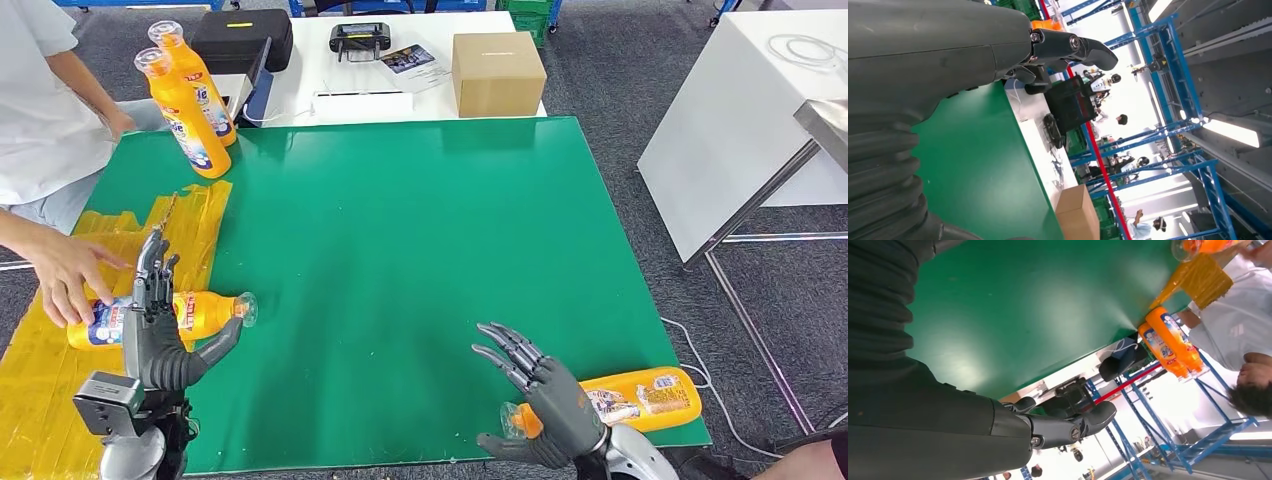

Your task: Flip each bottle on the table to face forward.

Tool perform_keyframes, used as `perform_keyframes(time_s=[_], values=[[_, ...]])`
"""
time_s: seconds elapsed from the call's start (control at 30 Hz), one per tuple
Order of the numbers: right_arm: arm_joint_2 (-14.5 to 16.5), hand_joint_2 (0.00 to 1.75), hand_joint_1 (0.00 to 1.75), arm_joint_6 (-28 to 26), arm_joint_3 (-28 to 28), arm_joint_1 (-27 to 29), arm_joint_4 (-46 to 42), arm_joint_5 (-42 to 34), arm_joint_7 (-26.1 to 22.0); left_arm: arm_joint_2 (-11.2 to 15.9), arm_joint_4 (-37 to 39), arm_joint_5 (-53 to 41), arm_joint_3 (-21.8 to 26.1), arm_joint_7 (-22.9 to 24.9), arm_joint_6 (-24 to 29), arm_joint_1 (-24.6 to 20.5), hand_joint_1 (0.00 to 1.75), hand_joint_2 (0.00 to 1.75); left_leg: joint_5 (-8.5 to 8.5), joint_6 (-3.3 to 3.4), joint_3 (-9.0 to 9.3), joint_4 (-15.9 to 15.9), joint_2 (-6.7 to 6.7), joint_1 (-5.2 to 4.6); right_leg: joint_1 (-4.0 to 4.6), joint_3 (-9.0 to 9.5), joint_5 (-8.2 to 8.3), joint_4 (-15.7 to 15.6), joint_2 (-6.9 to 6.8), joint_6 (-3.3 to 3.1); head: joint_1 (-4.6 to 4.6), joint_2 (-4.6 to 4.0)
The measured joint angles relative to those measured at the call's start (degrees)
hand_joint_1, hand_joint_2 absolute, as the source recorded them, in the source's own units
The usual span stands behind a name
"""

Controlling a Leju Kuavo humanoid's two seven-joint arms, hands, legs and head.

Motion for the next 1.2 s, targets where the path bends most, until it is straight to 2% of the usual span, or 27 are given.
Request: perform_keyframes(time_s=[0.23,0.43,0.77,0.87,1.03,1.2], values=[[-4.47,1.75,0.0,2.87,-5.91,5.19,-3.37,-2.06,-0.48,-0.72,1.25,-0.87,-2.68,0.0,0.7,-0.55,0.0,1.75,-0.01,0.03,0.02,0.0,0.03,-0.06,-0.05,-0.02,0.01,-0.01,0.01,0.01,-0.02,0.0],[-6.1,1.75,0.0,5.45,-12.34,7.68,-3.4,-1.5,-1.4,-0.81,2.59,-0.86,-4.23,0.0,1.03,-1.44,0.0,1.75,0.0,0.04,0.04,0.01,0.05,-0.06,-0.06,0.0,0.02,0.0,0.01,0.02,-0.02,0.0],[-7.41,1.75,0.0,5.14,-17.99,10.13,-3.39,3.22,2.55,-1.01,2.89,-1.03,-5.69,0.0,1.47,-1.31,0.0,1.75,-0.01,0.05,0.02,0.01,0.06,-0.07,-0.06,-0.02,0.02,-0.01,0.01,0.03,-0.03,0.0],[-8.66,1.75,0.0,6.2,-18.92,11.14,-3.29,3.87,4.41,-1.0,2.88,-1.02,-6.21,0.0,1.74,-1.24,0.0,1.75,-0.01,0.05,0.02,0.01,0.05,-0.07,-0.07,-0.01,0.02,-0.01,0.01,0.03,-0.03,0.0],[-13.35,1.75,0.0,8.97,-19.63,14.73,-3.18,2.26,7.94,-0.87,2.86,-0.59,-7.27,0.0,2.45,-1.25,0.0,1.75,-0.02,0.06,0.02,0.02,0.04,-0.12,-0.11,0.0,0.02,-0.01,0.01,0.03,-0.03,0.0],[-22.81,1.75,0.0,9.4,-20.34,22.25,-5.1,-3.91,14.9,0.03,2.86,0.61,-8.24,0.0,3.24,-1.37,0.0,1.75,-0.07,0.14,0.0,0.02,0.06,-0.17,-0.16,-0.02,0.02,-0.01,0.04,0.03,-0.03,0.0]])
